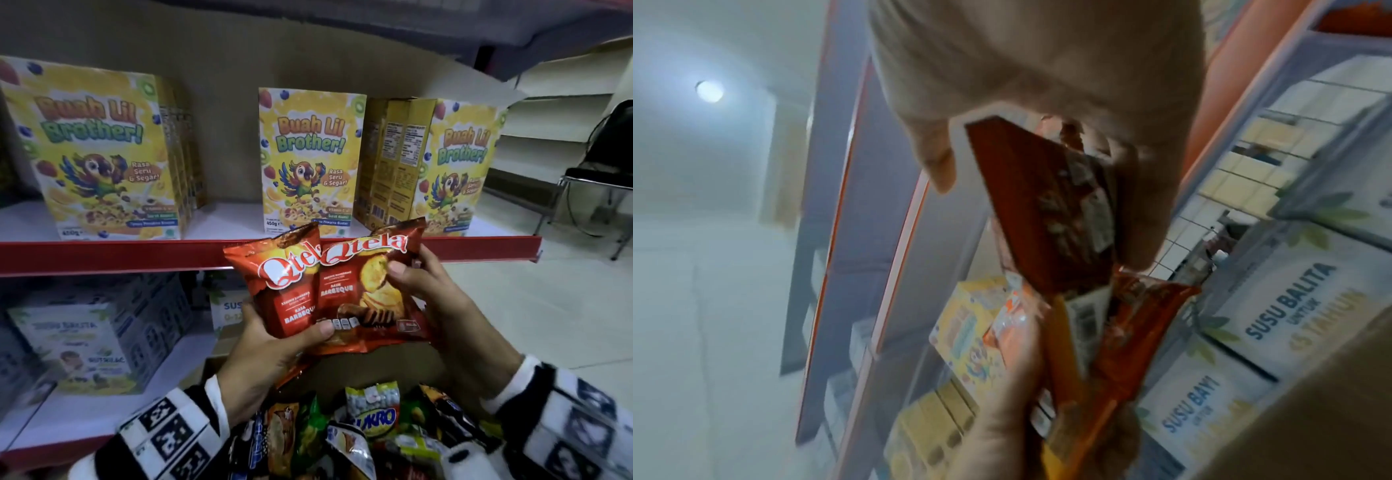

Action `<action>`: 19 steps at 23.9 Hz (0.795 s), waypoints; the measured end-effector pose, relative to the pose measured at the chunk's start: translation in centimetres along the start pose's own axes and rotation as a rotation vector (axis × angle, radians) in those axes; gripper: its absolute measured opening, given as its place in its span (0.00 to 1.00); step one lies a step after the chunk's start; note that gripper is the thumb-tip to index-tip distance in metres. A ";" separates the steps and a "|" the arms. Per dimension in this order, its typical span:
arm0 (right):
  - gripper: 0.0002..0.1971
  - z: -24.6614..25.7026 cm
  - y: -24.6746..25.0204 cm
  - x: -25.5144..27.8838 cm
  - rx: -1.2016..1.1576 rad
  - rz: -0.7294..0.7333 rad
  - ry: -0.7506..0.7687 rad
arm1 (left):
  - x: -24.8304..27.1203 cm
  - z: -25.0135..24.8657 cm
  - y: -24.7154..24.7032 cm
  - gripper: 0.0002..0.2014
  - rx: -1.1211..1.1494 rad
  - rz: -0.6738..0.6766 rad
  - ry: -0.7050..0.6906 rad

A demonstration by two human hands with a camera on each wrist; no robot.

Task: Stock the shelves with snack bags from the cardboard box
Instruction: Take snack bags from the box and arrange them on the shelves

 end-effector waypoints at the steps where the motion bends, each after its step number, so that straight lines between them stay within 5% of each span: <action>1: 0.35 0.2 0.1 -0.2 0.011 0.020 -0.085 | -0.1 -0.2 0.2 0.56 -0.046 -0.004 -0.026; 7: 0.29 1.7 1.8 -0.8 0.005 0.089 -0.051 | -0.8 -1.2 1.5 0.62 0.055 0.001 -0.033; 13: 0.31 -0.1 1.5 -0.2 0.168 0.244 -0.099 | -0.4 -1.2 0.5 0.59 0.059 0.239 -0.081; 16: 0.32 -1.4 1.9 -0.5 0.332 0.279 -0.115 | 0.0 -0.1 0.1 0.57 -0.037 0.244 -0.098; 19: 0.36 -2.7 3.5 -0.6 0.644 0.398 -0.283 | -0.1 0.7 0.6 0.57 -0.080 0.211 -0.054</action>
Point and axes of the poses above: each hand's wrist, its own x-axis away from the middle knuckle, its own y-axis out of the back of the hand, z = x × y, the point moved 3 cm from there along -x, towards the middle knuckle, and after that the axes turned 14 degrees about -x, right-handed, at the moved point
